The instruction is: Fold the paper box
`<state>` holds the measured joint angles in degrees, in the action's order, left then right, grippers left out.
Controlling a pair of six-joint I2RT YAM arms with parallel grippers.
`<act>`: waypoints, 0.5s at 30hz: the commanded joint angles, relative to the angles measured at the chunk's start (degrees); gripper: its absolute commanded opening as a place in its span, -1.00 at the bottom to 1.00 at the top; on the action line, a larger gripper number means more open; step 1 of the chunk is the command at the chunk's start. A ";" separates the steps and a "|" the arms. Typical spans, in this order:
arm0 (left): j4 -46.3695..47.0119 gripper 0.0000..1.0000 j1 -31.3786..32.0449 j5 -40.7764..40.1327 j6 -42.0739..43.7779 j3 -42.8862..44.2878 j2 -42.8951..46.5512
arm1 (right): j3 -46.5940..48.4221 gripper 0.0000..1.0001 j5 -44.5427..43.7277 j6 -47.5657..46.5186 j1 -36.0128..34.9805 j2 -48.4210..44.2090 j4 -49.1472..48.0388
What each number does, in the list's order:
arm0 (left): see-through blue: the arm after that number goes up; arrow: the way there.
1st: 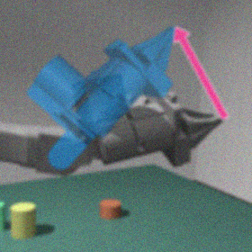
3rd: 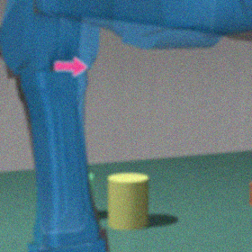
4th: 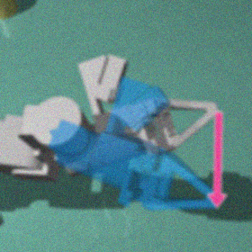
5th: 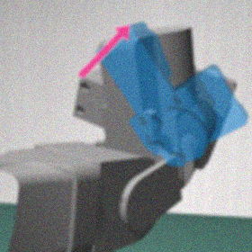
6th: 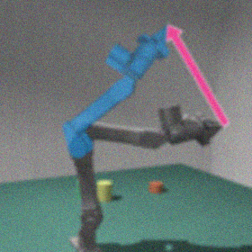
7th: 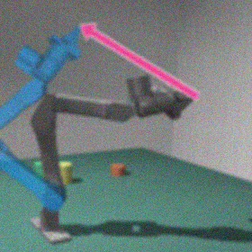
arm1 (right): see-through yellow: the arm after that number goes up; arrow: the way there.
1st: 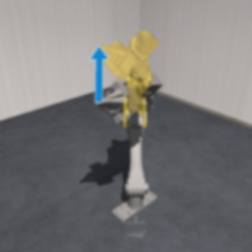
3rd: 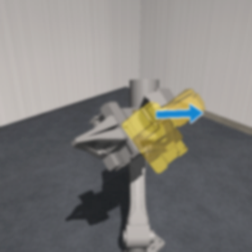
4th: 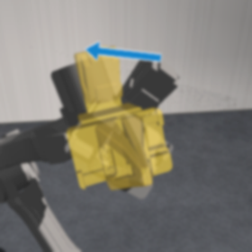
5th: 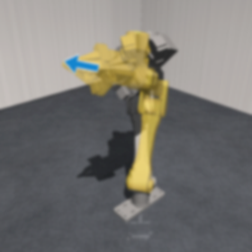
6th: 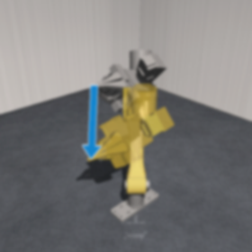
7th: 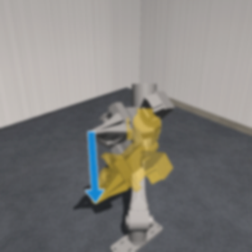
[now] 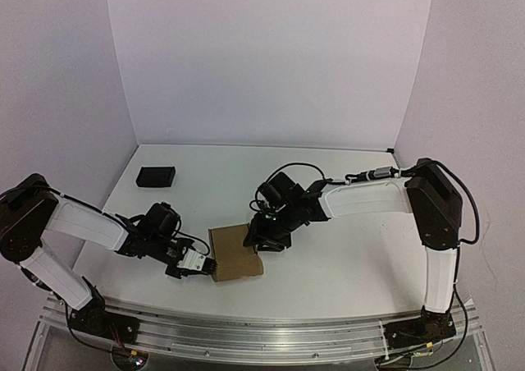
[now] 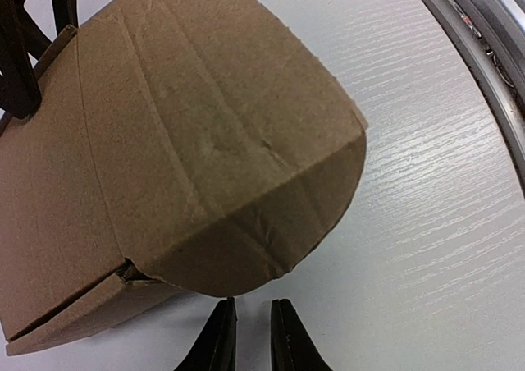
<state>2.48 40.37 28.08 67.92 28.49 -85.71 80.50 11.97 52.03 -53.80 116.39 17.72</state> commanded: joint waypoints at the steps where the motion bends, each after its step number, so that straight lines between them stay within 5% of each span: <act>1: -2.49 -0.66 -0.45 1.74 1.46 1.04 2.89 | -1.04 -0.12 -0.80 0.41 -0.45 -3.25 1.25; 8: -10.05 -0.71 -0.36 11.02 1.18 2.27 11.10 | -1.27 -0.13 -0.83 1.16 -0.46 -3.76 1.27; 15: -9.45 -0.83 3.37 4.66 -5.90 3.24 4.90 | -0.88 -0.08 -1.07 1.27 -0.44 -3.21 1.71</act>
<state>-4.64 43.19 34.57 65.98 29.38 -76.72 79.70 11.73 52.70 -53.84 115.59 18.11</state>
